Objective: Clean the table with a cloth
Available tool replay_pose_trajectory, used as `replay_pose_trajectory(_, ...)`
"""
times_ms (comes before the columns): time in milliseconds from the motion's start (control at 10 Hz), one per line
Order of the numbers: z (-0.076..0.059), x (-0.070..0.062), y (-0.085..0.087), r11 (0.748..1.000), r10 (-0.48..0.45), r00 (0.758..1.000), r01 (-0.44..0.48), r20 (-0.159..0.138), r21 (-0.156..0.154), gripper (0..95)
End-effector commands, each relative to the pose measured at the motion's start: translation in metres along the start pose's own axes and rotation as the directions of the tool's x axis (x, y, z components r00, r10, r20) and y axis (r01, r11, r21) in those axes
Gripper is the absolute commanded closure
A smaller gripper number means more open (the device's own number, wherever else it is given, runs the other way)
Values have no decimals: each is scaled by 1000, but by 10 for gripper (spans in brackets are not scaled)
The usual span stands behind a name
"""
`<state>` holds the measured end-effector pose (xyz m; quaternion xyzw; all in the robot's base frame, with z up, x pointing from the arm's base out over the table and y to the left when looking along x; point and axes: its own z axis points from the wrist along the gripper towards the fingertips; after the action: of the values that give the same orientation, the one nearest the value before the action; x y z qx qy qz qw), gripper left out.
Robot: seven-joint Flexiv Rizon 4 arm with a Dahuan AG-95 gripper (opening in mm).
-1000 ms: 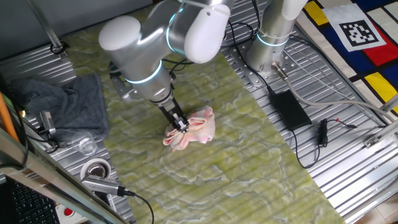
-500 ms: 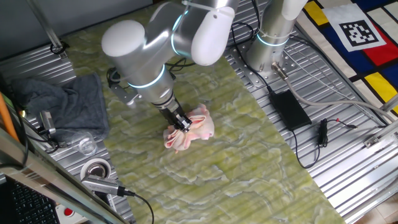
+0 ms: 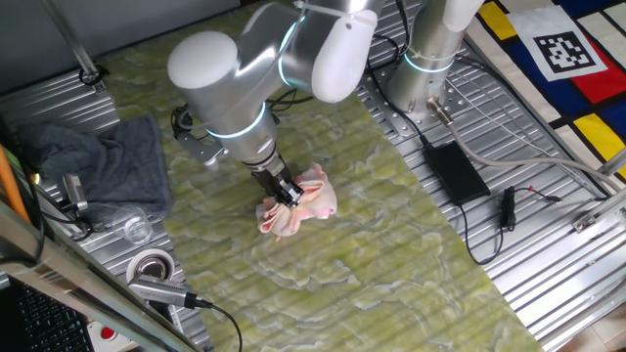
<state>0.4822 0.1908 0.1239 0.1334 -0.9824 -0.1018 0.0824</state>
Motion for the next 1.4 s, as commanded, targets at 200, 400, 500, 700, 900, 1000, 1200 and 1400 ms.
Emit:
replay_pose_trajectory(200,-1,-8,-23,997,71,997,-71,-2,-1,950)
replay_pose_trajectory(400,-1,-8,-23,1000,-10,1000,10,-8,-3,950)
replay_pose_trajectory(500,-1,-8,-23,999,-43,999,43,-5,-7,950)
replay_pose_trajectory(700,-1,-8,-23,997,-82,997,82,-2,-14,950)
replay_pose_trajectory(900,-1,-8,-23,996,-82,997,82,2,-25,950)
replay_pose_trajectory(1000,-1,-8,-23,996,-82,997,82,-1,-25,950)
replay_pose_trajectory(1200,-1,-8,-23,998,-58,998,58,-5,-12,950)
replay_pose_trajectory(1400,-1,-9,-10,1000,-26,1000,26,-12,9,950)
